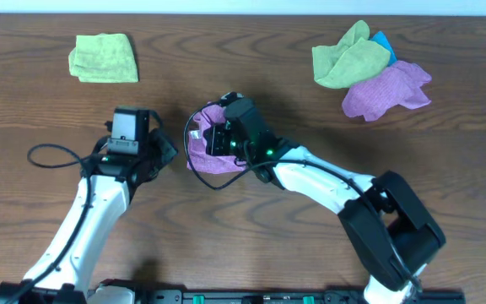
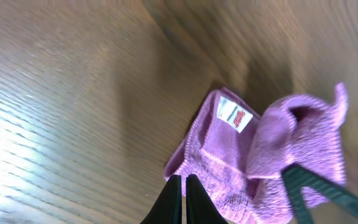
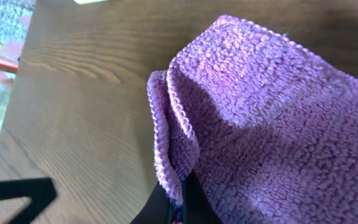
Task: Fold the cloth
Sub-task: 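Press the folded towel down and release it with the right gripper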
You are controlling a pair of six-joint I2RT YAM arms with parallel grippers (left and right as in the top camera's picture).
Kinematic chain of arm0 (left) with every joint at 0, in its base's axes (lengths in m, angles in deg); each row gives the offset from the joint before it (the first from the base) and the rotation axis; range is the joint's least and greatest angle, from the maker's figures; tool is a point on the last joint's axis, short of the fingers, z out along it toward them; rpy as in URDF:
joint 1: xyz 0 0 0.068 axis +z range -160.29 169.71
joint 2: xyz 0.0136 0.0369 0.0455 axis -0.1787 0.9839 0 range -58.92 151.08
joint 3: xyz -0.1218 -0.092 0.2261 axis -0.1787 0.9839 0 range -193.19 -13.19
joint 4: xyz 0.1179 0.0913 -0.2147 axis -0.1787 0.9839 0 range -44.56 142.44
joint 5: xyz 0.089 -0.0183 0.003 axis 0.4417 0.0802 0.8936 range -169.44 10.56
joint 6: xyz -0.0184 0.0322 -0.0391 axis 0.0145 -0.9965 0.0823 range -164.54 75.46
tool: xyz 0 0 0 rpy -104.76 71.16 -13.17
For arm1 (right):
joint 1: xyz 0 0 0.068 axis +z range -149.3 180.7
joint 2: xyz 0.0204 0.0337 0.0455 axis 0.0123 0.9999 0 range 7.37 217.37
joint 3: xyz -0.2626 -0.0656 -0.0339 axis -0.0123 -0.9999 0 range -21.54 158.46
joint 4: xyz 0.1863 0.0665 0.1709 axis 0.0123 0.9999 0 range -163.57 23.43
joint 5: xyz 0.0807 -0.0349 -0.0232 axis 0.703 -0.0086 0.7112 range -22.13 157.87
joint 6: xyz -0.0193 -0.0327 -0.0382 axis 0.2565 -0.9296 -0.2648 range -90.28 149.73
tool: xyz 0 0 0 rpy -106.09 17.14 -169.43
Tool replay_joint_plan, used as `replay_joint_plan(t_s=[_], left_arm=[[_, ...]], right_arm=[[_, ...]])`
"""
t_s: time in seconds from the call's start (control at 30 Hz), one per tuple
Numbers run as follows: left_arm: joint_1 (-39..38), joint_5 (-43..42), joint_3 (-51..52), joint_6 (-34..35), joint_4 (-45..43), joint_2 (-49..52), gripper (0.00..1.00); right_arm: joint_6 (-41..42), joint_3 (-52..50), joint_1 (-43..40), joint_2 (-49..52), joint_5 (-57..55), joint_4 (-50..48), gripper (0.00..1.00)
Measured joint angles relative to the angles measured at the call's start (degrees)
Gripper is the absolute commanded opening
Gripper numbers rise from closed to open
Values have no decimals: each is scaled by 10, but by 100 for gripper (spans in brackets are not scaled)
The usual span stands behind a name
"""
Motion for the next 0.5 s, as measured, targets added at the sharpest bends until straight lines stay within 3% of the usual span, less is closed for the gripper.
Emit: replay_joint_plan(t_s=[0.3,0.5], left_arm=[[13,13,0,0,3,-6,6],[13,13,0,-1,4,-6,6]], right_arm=[[-2,2,18,2,2,6,5],[-9,2,26,3,7,6,50]])
